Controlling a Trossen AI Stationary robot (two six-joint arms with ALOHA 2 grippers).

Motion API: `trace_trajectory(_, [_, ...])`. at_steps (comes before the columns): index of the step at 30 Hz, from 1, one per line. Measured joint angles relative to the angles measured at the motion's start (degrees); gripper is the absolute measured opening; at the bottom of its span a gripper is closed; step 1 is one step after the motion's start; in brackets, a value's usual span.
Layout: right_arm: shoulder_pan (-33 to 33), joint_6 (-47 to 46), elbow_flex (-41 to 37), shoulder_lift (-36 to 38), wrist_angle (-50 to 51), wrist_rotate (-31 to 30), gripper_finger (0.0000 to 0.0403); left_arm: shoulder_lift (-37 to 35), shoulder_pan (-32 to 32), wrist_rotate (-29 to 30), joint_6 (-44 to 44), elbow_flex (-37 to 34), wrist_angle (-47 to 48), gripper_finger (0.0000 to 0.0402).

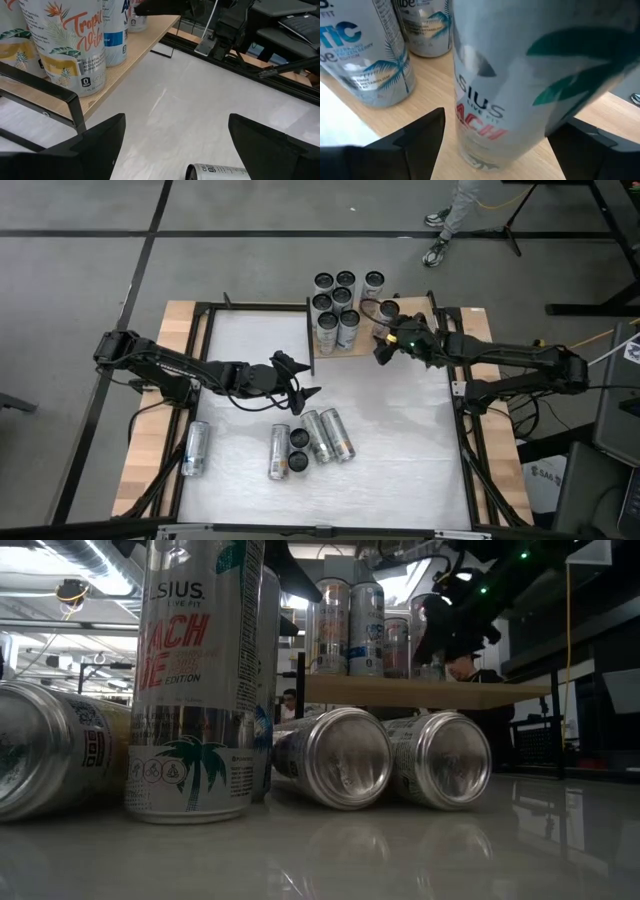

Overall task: Place canned beverage on shelf
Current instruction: Put the pink soda can on the shelf aligned with the other pink soda can

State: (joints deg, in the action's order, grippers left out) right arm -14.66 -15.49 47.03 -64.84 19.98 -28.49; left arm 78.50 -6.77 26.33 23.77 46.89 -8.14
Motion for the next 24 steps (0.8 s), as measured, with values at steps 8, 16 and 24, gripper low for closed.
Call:
trace_trajectory(8, [0.00, 1.03, 0.00, -3.11, -5.61, -0.11, 0.0324, 0.00, -0.01, 0.00, 0.00, 0.00, 0.00, 0.0349])
trace_trajectory(16, [0.00, 4.04, 0.00, -6.36, -10.48, -1.09, 0.0324, 0.02, 0.01, 0.00, 0.00, 0.00, 0.00, 0.0349])
trace_trajectory(24, [0.00, 5.56, 0.00, -6.31, -12.21, -1.51, 0.0324, 0.01, 0.00, 0.00, 0.00, 0.00, 0.00, 0.0349])
